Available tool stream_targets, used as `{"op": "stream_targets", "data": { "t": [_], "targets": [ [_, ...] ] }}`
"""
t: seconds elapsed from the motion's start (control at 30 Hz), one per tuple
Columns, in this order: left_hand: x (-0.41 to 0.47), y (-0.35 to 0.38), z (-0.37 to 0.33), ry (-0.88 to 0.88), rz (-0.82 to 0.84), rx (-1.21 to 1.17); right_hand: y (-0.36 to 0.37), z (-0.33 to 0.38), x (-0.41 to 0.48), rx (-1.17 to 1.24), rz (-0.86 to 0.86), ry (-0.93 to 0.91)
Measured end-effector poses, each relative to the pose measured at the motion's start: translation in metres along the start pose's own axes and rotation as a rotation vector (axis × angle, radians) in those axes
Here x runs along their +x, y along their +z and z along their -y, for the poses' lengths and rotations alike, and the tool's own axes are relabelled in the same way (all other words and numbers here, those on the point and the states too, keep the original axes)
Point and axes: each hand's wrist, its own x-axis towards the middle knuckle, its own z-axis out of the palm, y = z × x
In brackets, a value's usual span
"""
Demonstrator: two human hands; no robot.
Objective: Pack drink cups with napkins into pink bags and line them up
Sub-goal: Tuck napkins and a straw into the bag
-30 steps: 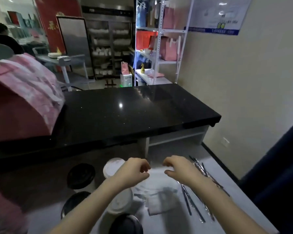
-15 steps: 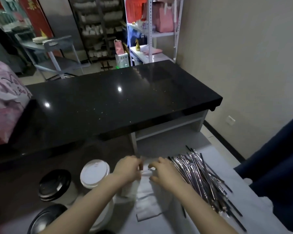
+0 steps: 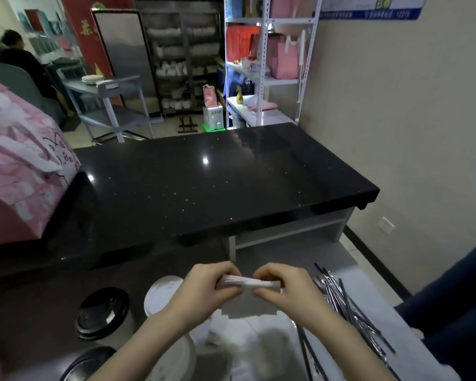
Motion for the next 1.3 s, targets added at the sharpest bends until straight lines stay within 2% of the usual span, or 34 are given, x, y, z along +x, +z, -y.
{"op": "stream_targets", "data": {
  "t": [0.2, 0.4, 0.53, 0.7, 0.77, 0.83, 0.9, 1.07, 1.17, 1.3],
  "targets": [
    [-0.051, -0.071, -0.001, 0.03, -0.204, 0.02, 0.009, 0.09, 0.017, -0.088, 0.05, -0.196],
    [-0.154, -0.172, 0.018, -0.01, -0.42, 0.037, 0.075, 0.2, 0.023, 0.003, 0.113, -0.379],
    [-0.237, -0.243, 0.039, -0.103, -0.575, 0.085, 0.125, 0.27, 0.023, 0.023, 0.118, -0.488],
    [-0.348, -0.312, 0.087, -0.321, -0.766, 0.276, 0.184, 0.352, 0.024, 0.046, 0.11, -0.597],
    [-0.381, -0.328, 0.11, -0.442, -0.73, 0.37, 0.209, 0.379, 0.024, 0.022, 0.121, -0.631],
    [-0.406, -0.336, 0.133, -0.544, -0.62, 0.446, 0.234, 0.403, 0.024, -0.011, 0.125, -0.655],
    [-0.424, -0.335, 0.153, -0.573, -0.523, 0.427, 0.259, 0.421, 0.024, -0.058, 0.136, -0.67],
    [-0.445, -0.319, 0.171, -0.464, -0.417, 0.267, 0.311, 0.439, 0.024, -0.272, 0.228, -0.636],
    [-0.45, -0.313, 0.172, -0.422, -0.389, 0.249, 0.335, 0.434, 0.021, -0.386, 0.375, -0.569],
    [-0.454, -0.309, 0.172, -0.399, -0.39, 0.268, 0.361, 0.428, 0.017, -0.383, 0.569, -0.492]
  ]
}}
